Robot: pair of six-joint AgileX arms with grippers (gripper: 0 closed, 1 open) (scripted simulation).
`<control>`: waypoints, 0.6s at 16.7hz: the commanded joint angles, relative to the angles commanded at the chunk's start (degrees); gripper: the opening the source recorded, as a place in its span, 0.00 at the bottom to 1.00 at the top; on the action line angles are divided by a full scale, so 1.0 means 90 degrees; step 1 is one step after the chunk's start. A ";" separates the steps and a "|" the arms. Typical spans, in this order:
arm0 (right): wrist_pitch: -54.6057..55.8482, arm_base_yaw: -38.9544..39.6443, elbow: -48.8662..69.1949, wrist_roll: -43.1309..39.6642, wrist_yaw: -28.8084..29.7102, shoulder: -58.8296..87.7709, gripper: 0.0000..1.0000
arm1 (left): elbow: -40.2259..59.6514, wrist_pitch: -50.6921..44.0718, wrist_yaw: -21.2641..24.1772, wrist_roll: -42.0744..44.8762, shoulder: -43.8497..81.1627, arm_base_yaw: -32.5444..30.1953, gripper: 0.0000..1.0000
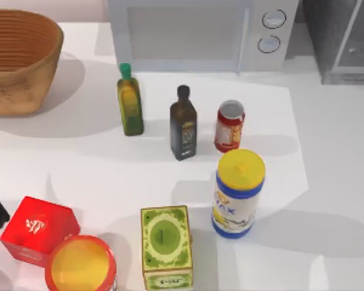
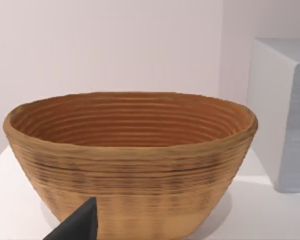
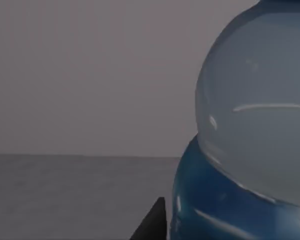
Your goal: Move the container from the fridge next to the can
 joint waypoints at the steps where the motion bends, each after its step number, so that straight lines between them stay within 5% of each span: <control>1: 0.0000 0.0000 0.0000 0.0000 0.0000 0.0000 0.00 | 0.0000 0.0000 0.0000 0.0000 0.0000 0.0000 1.00; 10: -0.0214 -0.0026 0.0037 0.0009 0.0003 -0.0204 0.00 | 0.0000 0.0000 0.0000 0.0000 0.0000 0.0000 1.00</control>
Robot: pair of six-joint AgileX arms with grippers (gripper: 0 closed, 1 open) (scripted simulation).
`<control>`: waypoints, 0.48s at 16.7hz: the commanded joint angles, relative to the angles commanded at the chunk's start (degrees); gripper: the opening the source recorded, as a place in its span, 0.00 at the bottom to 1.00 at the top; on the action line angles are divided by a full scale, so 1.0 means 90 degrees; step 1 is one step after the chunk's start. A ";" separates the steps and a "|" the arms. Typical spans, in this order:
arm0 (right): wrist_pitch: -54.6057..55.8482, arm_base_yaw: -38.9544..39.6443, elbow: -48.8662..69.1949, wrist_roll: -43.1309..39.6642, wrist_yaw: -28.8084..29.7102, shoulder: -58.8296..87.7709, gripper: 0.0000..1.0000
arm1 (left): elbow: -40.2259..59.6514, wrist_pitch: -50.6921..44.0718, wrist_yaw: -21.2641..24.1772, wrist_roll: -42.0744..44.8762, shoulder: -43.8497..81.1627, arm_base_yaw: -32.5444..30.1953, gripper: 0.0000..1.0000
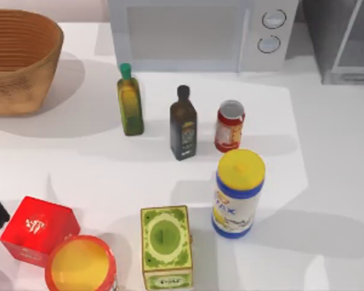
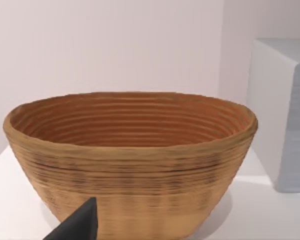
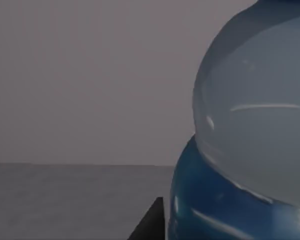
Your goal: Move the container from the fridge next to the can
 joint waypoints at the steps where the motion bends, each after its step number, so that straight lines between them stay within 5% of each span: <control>1: -0.0150 0.0000 0.0024 0.0002 -0.0002 -0.0117 0.00 | 0.0000 0.0000 0.0000 0.0000 0.0000 0.0000 1.00; 8: -0.0722 0.0005 0.0128 0.0008 -0.0014 -0.0577 0.00 | 0.0000 0.0000 0.0000 0.0000 0.0000 0.0000 1.00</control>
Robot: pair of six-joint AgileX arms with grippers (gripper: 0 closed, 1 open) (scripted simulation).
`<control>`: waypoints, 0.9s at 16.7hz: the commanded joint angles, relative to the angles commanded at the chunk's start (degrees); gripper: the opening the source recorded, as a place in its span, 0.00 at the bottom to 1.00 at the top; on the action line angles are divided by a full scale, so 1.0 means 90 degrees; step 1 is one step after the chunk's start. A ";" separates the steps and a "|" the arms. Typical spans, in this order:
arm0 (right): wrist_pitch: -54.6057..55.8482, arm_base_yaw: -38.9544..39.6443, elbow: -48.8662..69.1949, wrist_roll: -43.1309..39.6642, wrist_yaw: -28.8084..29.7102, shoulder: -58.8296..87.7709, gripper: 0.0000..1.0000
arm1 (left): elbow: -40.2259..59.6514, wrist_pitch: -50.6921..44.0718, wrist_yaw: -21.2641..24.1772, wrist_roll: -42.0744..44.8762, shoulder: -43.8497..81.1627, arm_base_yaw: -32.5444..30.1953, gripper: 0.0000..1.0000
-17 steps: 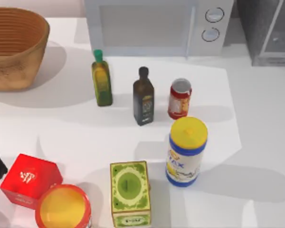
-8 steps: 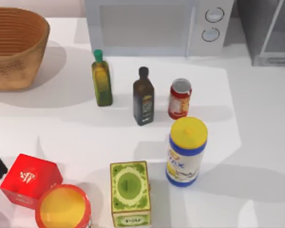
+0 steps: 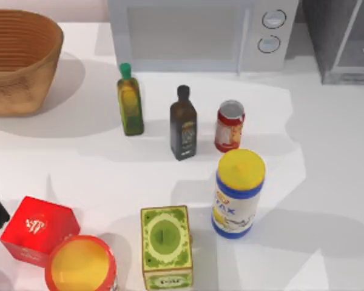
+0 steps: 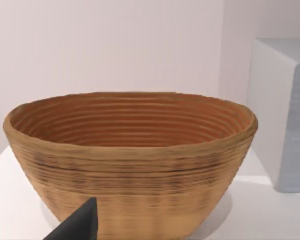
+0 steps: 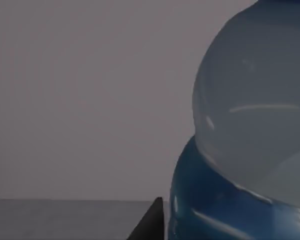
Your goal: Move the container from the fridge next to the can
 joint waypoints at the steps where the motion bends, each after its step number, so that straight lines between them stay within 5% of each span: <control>1: 0.0015 0.0000 -0.0022 0.0010 -0.0002 0.0027 0.00 | 0.0000 0.0000 0.0000 0.0000 0.0000 0.0000 1.00; 6: 0.0329 -0.0124 -0.0735 0.0009 -0.0103 -0.0462 0.00 | 0.0000 0.0000 0.0000 0.0000 0.0000 0.0000 1.00; 15: 0.1524 -0.0548 -0.3878 0.0023 -0.0581 -0.2260 0.00 | 0.0000 0.0000 0.0000 0.0000 0.0000 0.0000 1.00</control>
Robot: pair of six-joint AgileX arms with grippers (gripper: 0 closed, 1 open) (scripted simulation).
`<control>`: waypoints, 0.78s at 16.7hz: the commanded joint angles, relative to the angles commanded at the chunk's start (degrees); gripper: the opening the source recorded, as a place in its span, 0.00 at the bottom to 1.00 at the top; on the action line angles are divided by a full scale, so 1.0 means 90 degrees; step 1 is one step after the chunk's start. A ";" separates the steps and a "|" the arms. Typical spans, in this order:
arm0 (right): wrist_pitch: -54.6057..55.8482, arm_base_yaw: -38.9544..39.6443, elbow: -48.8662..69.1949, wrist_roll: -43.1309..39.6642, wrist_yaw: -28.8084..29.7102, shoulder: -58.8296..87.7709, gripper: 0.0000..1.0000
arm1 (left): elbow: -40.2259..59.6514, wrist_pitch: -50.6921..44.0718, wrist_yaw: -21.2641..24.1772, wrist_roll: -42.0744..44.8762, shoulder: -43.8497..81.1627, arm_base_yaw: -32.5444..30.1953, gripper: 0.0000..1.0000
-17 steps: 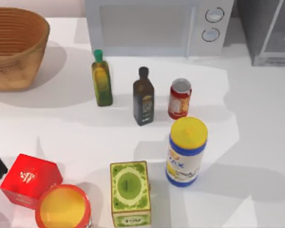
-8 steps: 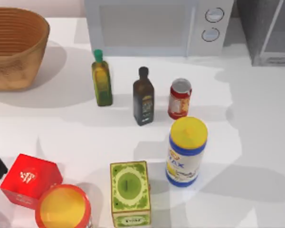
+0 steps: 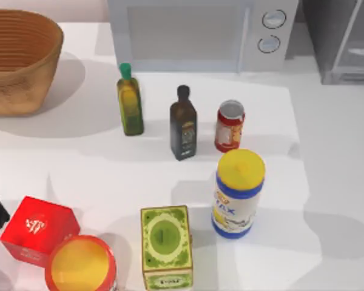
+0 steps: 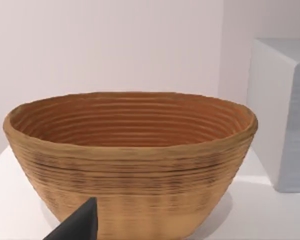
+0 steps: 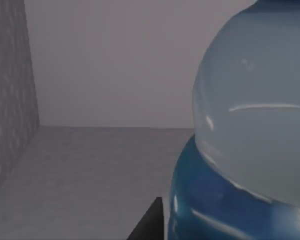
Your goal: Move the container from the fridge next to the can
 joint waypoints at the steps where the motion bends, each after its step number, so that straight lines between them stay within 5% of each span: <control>1: 0.0079 -0.0028 -0.0151 0.0000 -0.0030 -0.0111 0.00 | 0.0000 0.0000 0.0000 0.0000 0.0000 0.0000 1.00; 8: 0.0209 0.0079 -0.0251 0.0009 0.0048 -0.0092 0.00 | 0.0000 0.0000 0.0000 0.0000 0.0000 0.0000 1.00; 13: 0.1193 0.1424 -0.0626 -0.0002 0.1379 0.0485 0.00 | 0.0000 0.0000 0.0000 0.0000 0.0000 0.0000 1.00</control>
